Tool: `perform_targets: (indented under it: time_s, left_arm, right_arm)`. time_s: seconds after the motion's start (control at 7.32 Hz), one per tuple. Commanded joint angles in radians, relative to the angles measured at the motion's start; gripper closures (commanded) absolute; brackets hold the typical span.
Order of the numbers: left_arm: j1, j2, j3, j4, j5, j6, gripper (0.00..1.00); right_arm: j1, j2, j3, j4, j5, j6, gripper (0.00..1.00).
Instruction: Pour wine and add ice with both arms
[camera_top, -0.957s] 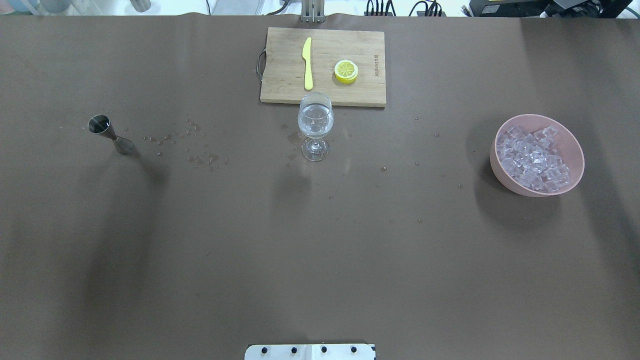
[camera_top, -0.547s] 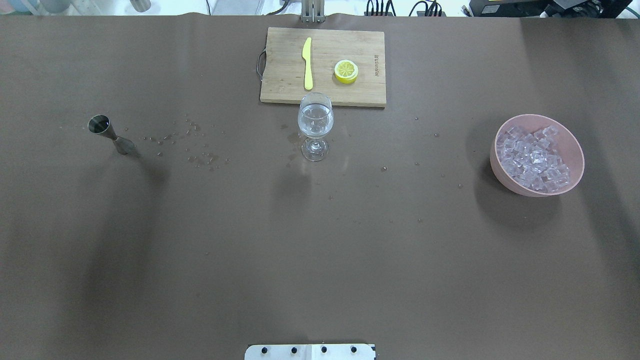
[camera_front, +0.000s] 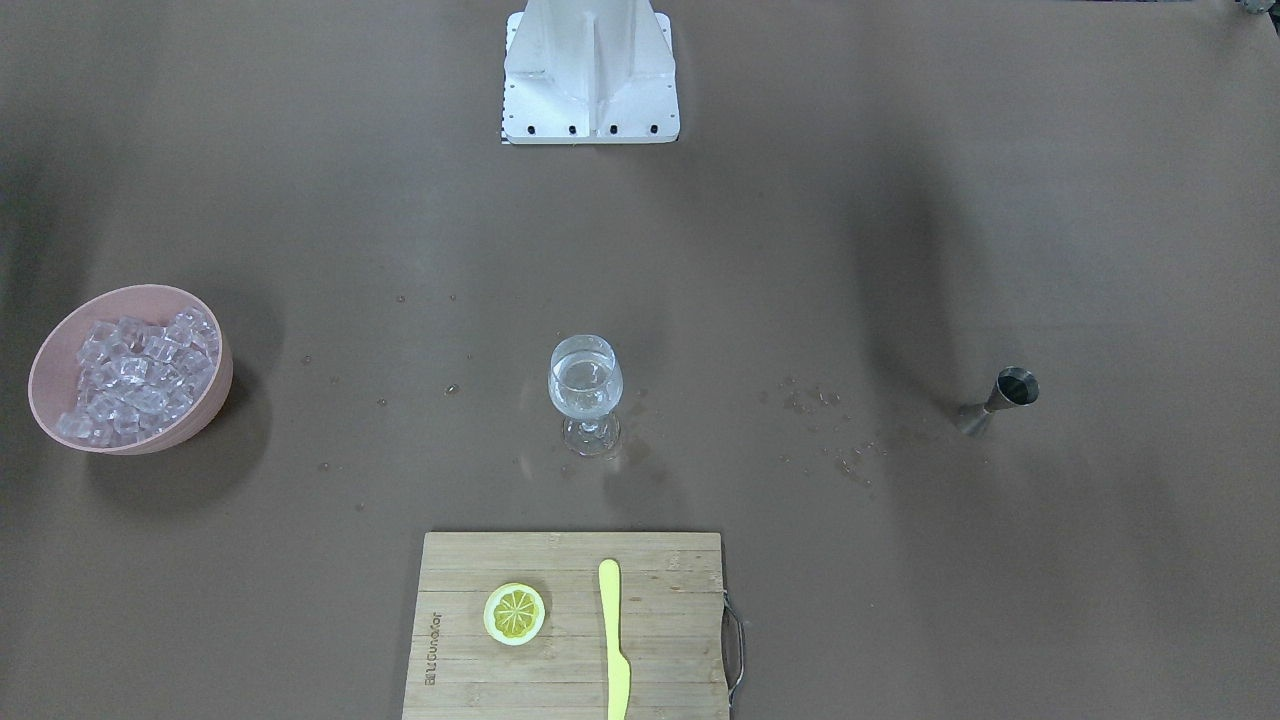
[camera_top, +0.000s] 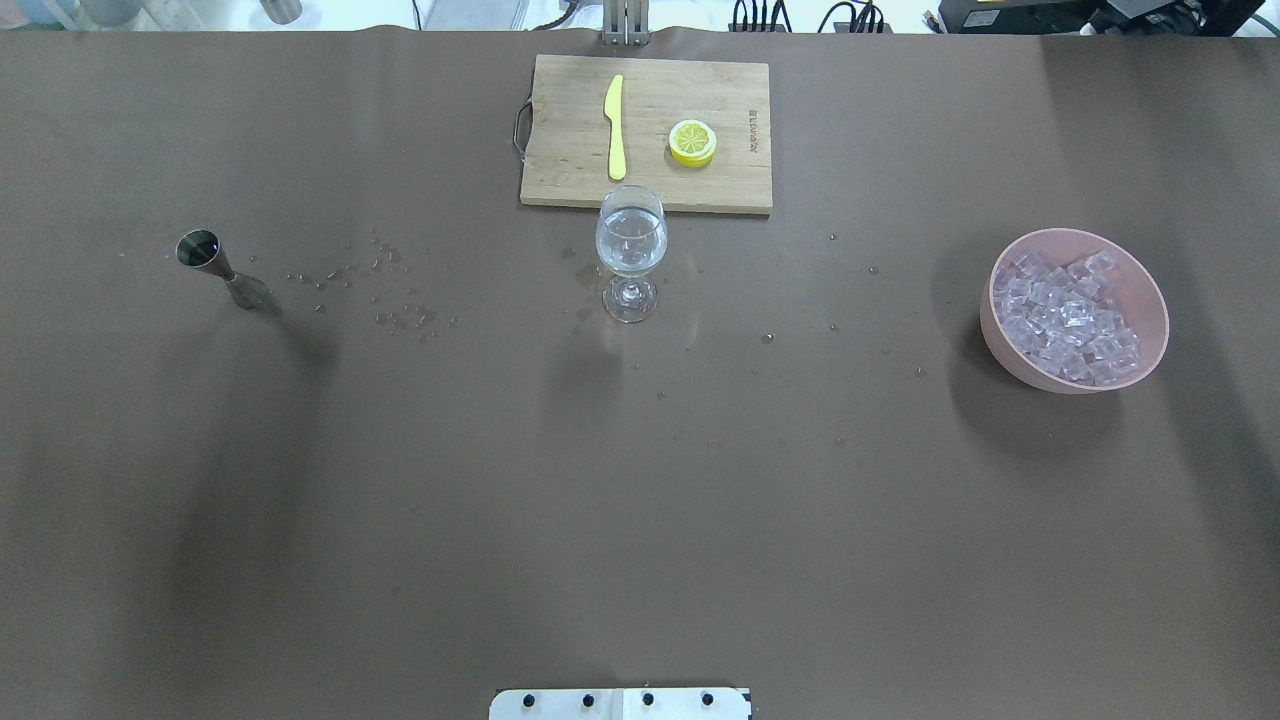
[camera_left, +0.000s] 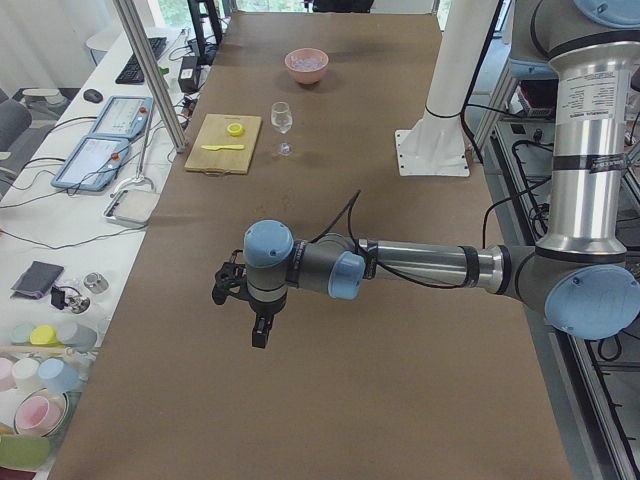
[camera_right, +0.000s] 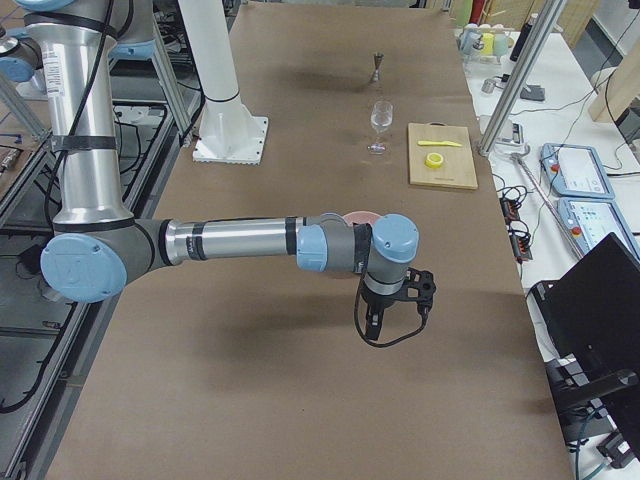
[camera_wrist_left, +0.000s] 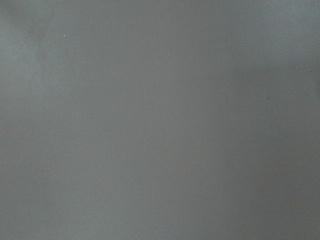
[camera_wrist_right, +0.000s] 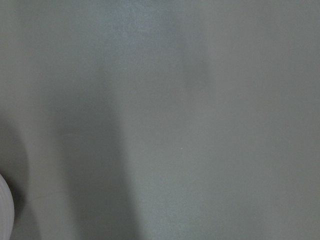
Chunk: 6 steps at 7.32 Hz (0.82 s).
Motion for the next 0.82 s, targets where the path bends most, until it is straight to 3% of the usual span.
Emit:
perform_targets:
  time_s: [0.0,0.14,0.55,0.68]
  left_arm:
    - [0.0,0.0,-0.004,0.0,-0.001,-0.002,0.02]
    - [0.0,-0.006,-0.01,0.003,-0.007,-0.008,0.02]
    - [0.005,-0.006,-0.179,0.0,-0.004,-0.017,0.02]
    - [0.03,-0.041,-0.203,0.003,-0.004,-0.106,0.02]
  right_arm:
    - [0.0,0.0,0.001,-0.001,0.006,0.002,0.0]
    - [0.0,0.0,0.001,-0.001,0.016,0.002,0.0]
    - [0.0,0.0,-0.005,-0.001,0.016,0.002,0.0]
    - [0.0,0.0,-0.007,-0.001,0.016,0.002,0.0]
